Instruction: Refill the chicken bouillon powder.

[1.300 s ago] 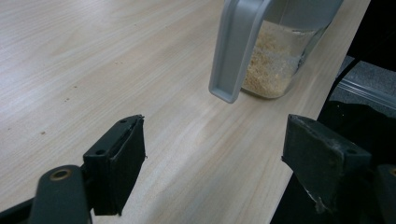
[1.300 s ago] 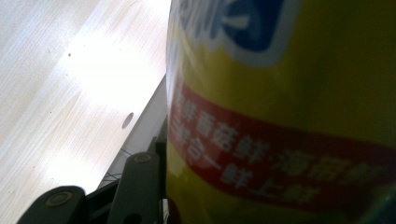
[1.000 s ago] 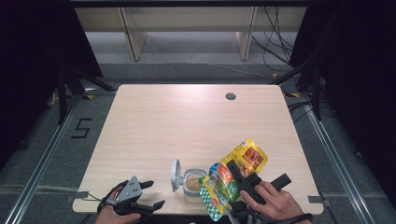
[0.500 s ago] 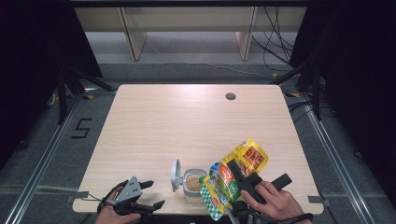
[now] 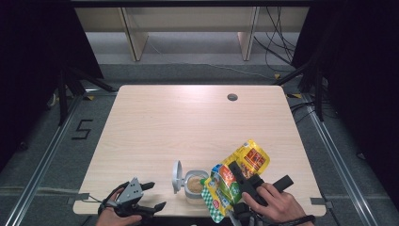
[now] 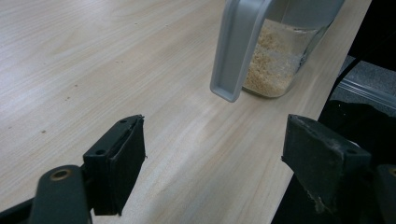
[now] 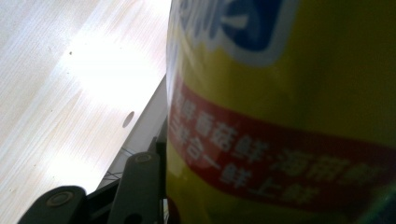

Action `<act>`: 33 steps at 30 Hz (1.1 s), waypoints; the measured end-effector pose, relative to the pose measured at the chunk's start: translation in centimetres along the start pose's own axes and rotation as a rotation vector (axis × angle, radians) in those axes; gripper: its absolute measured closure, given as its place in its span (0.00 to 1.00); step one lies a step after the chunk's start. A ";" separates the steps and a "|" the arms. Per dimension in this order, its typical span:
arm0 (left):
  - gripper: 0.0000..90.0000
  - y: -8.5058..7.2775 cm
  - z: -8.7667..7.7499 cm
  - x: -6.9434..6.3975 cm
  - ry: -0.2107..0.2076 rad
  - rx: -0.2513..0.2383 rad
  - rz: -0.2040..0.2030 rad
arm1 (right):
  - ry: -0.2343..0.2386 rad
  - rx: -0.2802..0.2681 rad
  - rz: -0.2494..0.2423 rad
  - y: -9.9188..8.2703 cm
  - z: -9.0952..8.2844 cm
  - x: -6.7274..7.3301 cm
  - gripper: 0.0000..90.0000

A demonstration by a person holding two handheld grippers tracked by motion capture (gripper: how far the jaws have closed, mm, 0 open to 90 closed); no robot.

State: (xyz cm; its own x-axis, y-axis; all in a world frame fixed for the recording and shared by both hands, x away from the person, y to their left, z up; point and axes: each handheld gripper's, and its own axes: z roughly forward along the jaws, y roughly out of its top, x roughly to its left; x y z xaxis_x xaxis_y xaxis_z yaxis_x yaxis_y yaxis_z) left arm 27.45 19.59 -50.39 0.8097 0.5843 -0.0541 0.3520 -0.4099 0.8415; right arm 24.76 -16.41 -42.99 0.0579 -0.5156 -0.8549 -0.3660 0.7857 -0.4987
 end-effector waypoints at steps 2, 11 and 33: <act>0.23 0.0 0.0 0.0 0.005 0.000 0.001 | 0.001 -0.002 0.003 0.0 0.0 0.0 0.67; 0.23 0.0 0.0 0.0 -0.005 0.001 -0.011 | -0.003 0.001 -0.006 0.0 0.0 -0.1 0.67; 0.23 0.0 0.0 0.0 0.009 -0.001 -0.006 | -0.003 0.007 -0.025 -0.1 -0.1 -0.1 0.67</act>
State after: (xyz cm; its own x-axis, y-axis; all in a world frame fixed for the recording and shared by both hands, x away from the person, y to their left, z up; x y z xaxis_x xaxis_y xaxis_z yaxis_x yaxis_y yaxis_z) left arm 27.48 19.63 -50.39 0.8034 0.5930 -0.0538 0.3558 -0.4056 0.8419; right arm 24.66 -16.43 -42.84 0.0695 -0.5339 -0.8427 -0.3578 0.7752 -0.5207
